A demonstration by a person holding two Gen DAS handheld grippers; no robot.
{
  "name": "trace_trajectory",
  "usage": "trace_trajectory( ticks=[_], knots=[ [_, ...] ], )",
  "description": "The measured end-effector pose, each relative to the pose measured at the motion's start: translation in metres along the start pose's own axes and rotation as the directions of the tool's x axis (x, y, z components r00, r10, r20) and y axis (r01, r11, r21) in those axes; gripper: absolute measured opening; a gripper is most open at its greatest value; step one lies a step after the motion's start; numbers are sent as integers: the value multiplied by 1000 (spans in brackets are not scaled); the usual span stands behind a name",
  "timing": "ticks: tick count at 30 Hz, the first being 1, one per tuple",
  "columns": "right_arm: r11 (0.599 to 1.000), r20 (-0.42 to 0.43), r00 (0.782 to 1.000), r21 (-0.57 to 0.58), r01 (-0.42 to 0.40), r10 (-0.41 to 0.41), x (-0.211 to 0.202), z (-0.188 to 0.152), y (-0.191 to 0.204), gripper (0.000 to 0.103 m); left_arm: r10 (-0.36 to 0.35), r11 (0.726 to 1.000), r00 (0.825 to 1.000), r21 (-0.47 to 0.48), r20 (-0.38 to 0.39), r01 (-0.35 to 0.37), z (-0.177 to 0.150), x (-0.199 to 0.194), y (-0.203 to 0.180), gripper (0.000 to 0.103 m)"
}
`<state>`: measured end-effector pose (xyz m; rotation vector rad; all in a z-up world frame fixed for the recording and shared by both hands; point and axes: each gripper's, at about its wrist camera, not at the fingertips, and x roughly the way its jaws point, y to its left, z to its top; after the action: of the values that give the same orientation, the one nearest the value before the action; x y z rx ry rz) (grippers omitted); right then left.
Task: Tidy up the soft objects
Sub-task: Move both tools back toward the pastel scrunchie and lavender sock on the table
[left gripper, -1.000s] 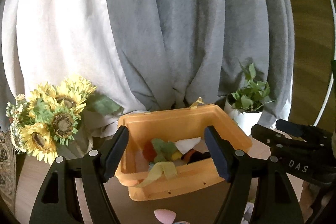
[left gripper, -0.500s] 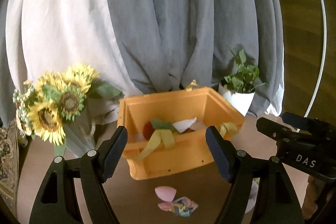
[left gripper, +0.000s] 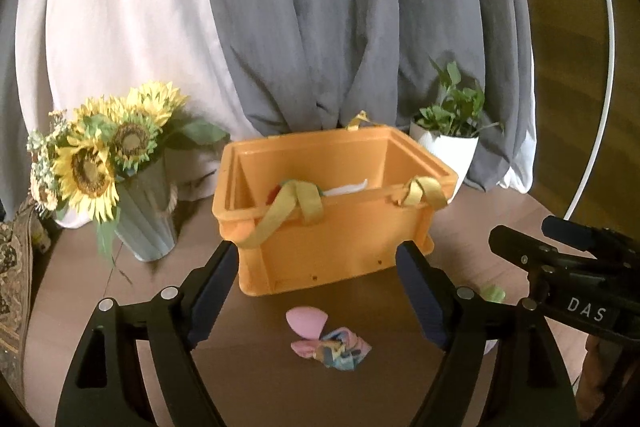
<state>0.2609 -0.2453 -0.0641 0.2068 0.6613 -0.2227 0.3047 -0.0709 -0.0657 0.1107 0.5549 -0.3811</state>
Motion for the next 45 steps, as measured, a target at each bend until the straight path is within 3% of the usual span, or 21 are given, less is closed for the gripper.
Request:
trace_trajectory(
  ticks=[24, 45],
  knots=[
    [999, -121, 992, -24, 26, -29, 27, -64, -13, 80, -6, 1000, 989, -7, -145, 5, -65, 32, -15, 81],
    [998, -236, 970, 15, 68, -62, 61, -97, -15, 80, -39, 999, 964, 24, -262, 47, -90, 85, -18, 81]
  ],
)
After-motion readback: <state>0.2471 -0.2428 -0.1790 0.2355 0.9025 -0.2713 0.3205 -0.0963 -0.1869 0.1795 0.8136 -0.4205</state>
